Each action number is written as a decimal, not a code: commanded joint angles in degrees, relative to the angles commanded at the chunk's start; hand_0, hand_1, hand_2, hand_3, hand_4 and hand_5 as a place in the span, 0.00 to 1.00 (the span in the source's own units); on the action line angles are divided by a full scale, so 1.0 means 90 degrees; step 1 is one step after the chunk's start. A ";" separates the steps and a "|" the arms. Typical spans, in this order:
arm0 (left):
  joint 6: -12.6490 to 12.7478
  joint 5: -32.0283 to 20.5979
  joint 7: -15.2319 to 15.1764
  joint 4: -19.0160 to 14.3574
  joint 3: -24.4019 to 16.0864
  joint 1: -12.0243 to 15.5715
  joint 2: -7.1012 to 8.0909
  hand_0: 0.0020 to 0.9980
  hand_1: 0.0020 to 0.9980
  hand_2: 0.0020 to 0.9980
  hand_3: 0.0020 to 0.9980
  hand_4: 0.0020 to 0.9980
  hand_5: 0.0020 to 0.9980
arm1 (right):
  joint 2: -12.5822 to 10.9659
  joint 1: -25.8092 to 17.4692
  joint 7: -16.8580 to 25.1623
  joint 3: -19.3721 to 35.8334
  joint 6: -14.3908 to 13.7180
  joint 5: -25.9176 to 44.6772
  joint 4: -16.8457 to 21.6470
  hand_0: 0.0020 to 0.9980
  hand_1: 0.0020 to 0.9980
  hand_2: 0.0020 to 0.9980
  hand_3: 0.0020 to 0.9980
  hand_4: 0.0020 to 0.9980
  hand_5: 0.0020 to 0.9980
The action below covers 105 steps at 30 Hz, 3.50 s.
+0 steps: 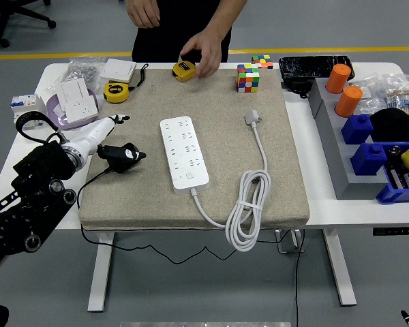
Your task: Pick up the plug,place it near the board,insert it into the board,press the button
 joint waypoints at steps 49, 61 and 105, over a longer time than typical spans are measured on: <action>0.0972 0.1088 -0.0209 0.0664 0.0338 -0.0032 -0.0233 0.61 0.62 0.59 0.60 1.00 0.12 | -0.0002 0.0028 0.0009 0.0085 -0.0001 -0.0054 0.0000 0.96 0.84 0.78 0.79 1.00 1.00; 0.1019 0.1179 -0.0188 0.0712 0.0378 -0.0051 -0.0245 0.59 0.58 0.58 0.56 1.00 0.06 | 0.0000 0.0034 0.0008 0.0103 0.0000 -0.0067 0.0000 0.96 0.84 0.78 0.79 1.00 1.00; 0.1299 0.1139 -0.0193 0.0770 0.0480 -0.0070 -0.0280 0.48 0.43 0.46 0.54 0.88 0.00 | -0.0011 0.0020 0.0009 0.0120 0.0001 -0.0108 0.0000 0.96 0.85 0.78 0.79 1.00 1.00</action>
